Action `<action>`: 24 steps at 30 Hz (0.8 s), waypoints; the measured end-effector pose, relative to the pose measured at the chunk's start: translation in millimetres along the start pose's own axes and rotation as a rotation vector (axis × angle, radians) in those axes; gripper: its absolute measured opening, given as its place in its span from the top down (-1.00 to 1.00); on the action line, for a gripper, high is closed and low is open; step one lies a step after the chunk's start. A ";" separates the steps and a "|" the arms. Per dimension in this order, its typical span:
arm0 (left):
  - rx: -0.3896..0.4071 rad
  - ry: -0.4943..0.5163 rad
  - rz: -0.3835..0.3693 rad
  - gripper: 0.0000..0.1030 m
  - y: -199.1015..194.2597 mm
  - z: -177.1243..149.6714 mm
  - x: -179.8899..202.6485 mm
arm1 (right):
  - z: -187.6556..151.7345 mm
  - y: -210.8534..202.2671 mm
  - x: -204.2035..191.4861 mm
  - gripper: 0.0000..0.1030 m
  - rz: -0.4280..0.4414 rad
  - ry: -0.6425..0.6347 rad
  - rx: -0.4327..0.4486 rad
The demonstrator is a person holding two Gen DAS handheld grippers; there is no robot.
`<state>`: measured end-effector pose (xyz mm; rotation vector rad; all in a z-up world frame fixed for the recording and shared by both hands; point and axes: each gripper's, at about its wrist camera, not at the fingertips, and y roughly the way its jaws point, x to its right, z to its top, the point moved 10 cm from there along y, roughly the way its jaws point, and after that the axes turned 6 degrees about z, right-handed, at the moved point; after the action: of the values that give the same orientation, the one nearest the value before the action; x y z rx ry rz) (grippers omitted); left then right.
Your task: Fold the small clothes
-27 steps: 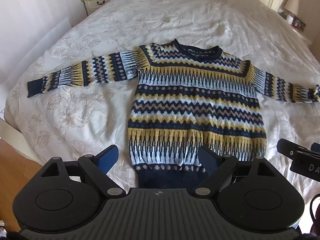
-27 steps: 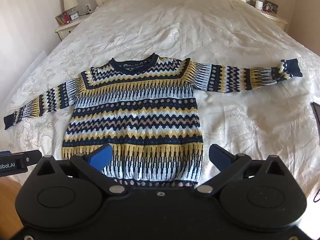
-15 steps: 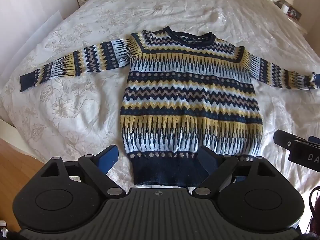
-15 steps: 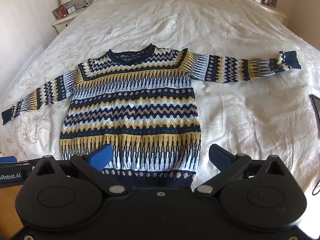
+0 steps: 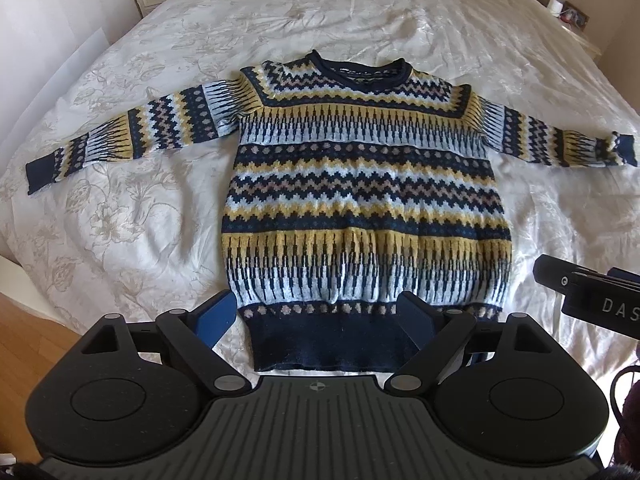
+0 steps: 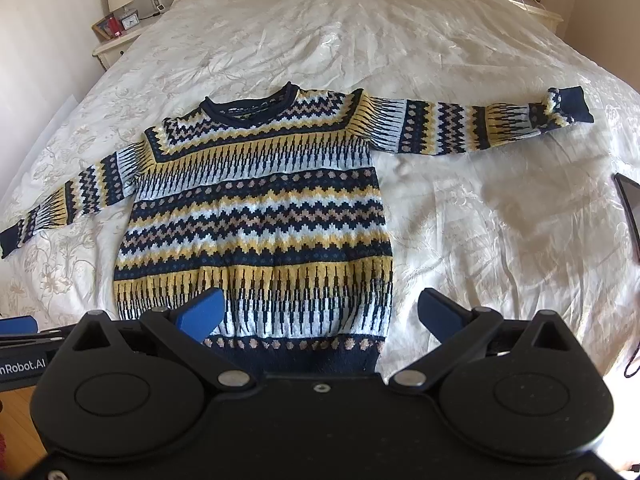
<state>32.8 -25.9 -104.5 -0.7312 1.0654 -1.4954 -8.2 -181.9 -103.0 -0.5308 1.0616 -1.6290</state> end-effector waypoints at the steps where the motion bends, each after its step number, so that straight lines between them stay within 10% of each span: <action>1: -0.001 0.001 -0.002 -0.69 0.1 0.1 0.8 | 0.2 0.3 0.8 -0.98 -0.002 0.001 -0.002; 24: -0.026 0.015 0.025 -0.69 8.8 -1.4 7.5 | -6.2 13.5 14.3 -0.98 -0.032 0.005 -0.065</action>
<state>33.7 -32.7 -113.8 -0.7229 1.1033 -1.4706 -10.6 -193.3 -119.9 -0.5899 1.1176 -1.6290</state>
